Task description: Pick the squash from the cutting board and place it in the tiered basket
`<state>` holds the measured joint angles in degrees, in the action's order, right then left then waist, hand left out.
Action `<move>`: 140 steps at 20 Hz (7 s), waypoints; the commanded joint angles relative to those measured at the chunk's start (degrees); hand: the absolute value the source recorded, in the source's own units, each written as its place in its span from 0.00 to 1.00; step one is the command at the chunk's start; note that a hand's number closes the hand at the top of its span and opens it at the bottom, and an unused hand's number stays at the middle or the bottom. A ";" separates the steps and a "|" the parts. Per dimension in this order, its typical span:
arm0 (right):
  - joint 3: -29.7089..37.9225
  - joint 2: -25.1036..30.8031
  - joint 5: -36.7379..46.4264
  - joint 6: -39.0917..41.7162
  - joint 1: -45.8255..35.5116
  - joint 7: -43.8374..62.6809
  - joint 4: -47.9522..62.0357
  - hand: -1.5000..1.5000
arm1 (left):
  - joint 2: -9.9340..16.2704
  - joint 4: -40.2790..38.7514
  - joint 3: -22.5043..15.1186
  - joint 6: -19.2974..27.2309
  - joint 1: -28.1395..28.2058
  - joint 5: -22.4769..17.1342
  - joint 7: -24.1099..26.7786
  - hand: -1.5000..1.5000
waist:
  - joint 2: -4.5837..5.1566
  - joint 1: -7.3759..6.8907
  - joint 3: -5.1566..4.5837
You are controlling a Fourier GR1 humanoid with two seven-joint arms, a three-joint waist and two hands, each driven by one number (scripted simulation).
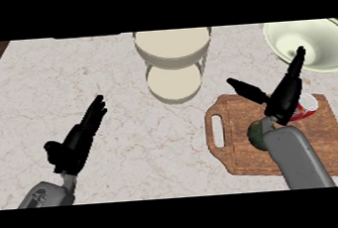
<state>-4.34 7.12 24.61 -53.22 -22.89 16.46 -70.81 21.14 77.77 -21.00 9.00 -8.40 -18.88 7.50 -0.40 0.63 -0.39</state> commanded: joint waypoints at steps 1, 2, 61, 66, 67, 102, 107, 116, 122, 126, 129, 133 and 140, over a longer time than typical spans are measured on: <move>-3.36 4.31 9.81 5.01 1.46 12.20 4.31 0.00 | -0.01 -0.80 0.51 -0.28 0.96 -0.10 1.18 0.50 | -0.55 1.16 -0.43; -3.54 5.45 10.65 8.07 1.01 14.97 6.37 0.00 | 0.10 -0.95 0.16 -0.19 0.60 0.50 1.17 0.50 | -0.46 1.16 -0.59; -2.57 -7.08 36.75 59.28 13.16 64.28 -14.95 0.00 | -2.54 -2.15 3.12 -4.75 0.44 3.11 1.92 0.50 | 0.42 -1.01 0.39; -5.31 -7.07 39.18 54.41 14.66 58.41 -20.30 1.00 | -3.38 -5.20 5.72 -6.26 -0.28 3.39 3.99 0.50 | 0.40 -0.54 0.37; -2.11 -7.07 41.50 54.33 13.17 55.16 -16.12 1.00 | -3.52 -0.31 4.23 -3.69 -1.62 4.81 -1.88 0.50 | 0.39 -0.76 0.41; 16.48 16.17 1.58 76.22 -5.06 13.10 -34.88 1.00 | -5.83 -3.80 9.02 -7.82 -1.42 7.32 0.00 0.50 | 0.26 -0.53 0.33; 15.66 14.58 1.15 76.33 -22.32 24.69 -26.99 1.00 | -6.93 -2.72 8.79 -8.27 -1.44 7.47 -1.97 0.50 | 0.35 -1.44 0.32; 10.28 6.97 7.77 67.67 -43.15 28.36 -3.50 1.00 | -8.14 -2.79 8.12 -8.53 0.21 10.07 0.59 0.50 | 0.75 -2.39 0.31; 10.30 4.94 8.51 64.85 -49.85 21.70 12.57 1.00 | -7.52 -1.86 10.07 -10.29 1.47 8.95 0.96 0.50 | 0.74 -2.38 0.34; 10.16 2.22 9.99 61.51 -55.38 19.34 22.56 1.00 | -8.06 -0.43 9.02 -9.80 1.66 10.22 -0.46 0.50 | 0.84 -2.71 0.34; 9.25 -1.76 11.74 55.57 -54.89 15.67 27.35 1.00 | -10.30 -0.61 8.19 -7.44 -0.66 11.92 -2.10 0.50 | 0.89 -2.48 0.35; 10.84 -3.63 11.93 51.64 -58.38 12.56 35.96 1.00 | -11.74 -1.68 7.80 -6.90 -2.45 12.79 -3.14 0.50 | 1.07 -2.74 0.35; 15.26 -6.84 8.29 47.26 -60.58 9.17 42.21 1.00 | -11.34 -2.96 9.55 -8.55 -1.84 12.24 -1.80 0.50 | 1.03 -2.44 0.34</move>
<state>9.45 3.29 33.96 -2.35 -82.79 26.88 -31.88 11.08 76.16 -11.67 -0.32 -8.97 -7.17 6.22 0.65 -2.17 -0.05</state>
